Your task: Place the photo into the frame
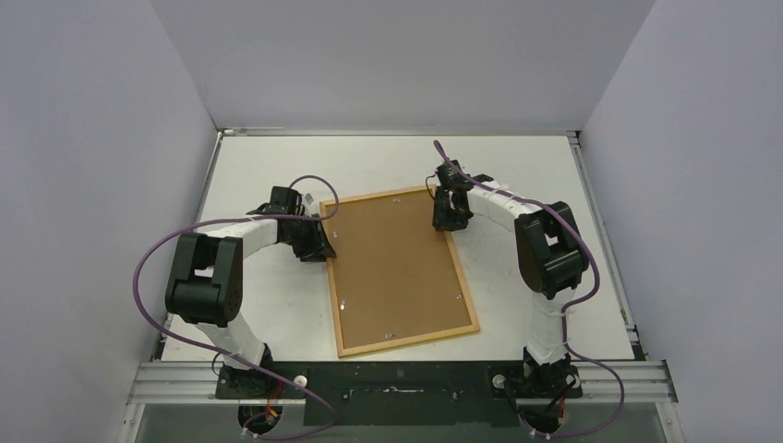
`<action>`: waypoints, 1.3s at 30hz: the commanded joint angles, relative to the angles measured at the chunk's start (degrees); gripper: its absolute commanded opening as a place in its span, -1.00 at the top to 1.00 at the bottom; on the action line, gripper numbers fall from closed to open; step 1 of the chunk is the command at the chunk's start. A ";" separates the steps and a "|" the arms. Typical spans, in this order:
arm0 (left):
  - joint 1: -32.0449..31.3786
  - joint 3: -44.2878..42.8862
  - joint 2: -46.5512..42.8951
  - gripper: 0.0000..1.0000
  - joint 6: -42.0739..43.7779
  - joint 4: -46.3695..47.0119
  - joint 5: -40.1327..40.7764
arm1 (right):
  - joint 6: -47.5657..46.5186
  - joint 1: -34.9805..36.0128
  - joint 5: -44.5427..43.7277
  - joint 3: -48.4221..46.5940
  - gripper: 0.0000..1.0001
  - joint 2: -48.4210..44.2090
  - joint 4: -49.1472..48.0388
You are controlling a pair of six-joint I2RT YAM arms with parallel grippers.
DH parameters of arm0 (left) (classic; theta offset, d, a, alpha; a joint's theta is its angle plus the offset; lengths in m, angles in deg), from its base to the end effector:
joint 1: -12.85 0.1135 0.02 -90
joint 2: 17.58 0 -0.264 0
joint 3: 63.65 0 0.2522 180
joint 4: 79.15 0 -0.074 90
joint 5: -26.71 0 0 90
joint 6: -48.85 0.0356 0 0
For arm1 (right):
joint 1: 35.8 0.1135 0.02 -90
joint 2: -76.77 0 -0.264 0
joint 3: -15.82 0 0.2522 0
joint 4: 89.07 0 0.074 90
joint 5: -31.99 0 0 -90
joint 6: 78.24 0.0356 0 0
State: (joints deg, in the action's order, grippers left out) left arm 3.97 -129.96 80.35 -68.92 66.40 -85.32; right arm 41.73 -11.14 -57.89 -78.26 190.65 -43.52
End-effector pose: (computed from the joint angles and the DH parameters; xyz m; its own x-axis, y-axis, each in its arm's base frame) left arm 0.3088 -0.0618 0.1449 -0.9358 -0.2909 -0.1992 -0.1611 0.8553 -0.4924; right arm 0.3725 0.1711 0.1699 -0.9244 0.1253 -0.3604 0.0505 0.9764 0.2100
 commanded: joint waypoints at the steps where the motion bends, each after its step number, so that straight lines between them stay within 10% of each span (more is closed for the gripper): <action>1: -0.40 0.07 2.32 0.35 1.75 -0.14 2.95 | -0.68 0.21 1.05 -0.17 0.65 0.46 -1.89; 26: -0.40 -0.02 2.00 0.36 2.11 -0.94 4.08 | 1.52 -0.31 3.86 4.07 0.99 -1.47 -9.52; 32: -0.37 -0.05 1.21 0.36 1.46 -0.92 4.89 | 4.43 -0.63 3.38 5.32 0.78 -5.20 -10.08; 39: -0.27 1.01 -0.73 0.03 -0.68 1.37 4.58 | 2.95 -1.27 4.52 2.35 -0.12 -7.66 -6.94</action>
State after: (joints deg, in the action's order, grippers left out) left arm 3.86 -130.16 80.02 -69.75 66.47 -84.66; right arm 44.57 -12.52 -55.57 -73.78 187.61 -51.01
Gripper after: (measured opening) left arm 0.413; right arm 0.504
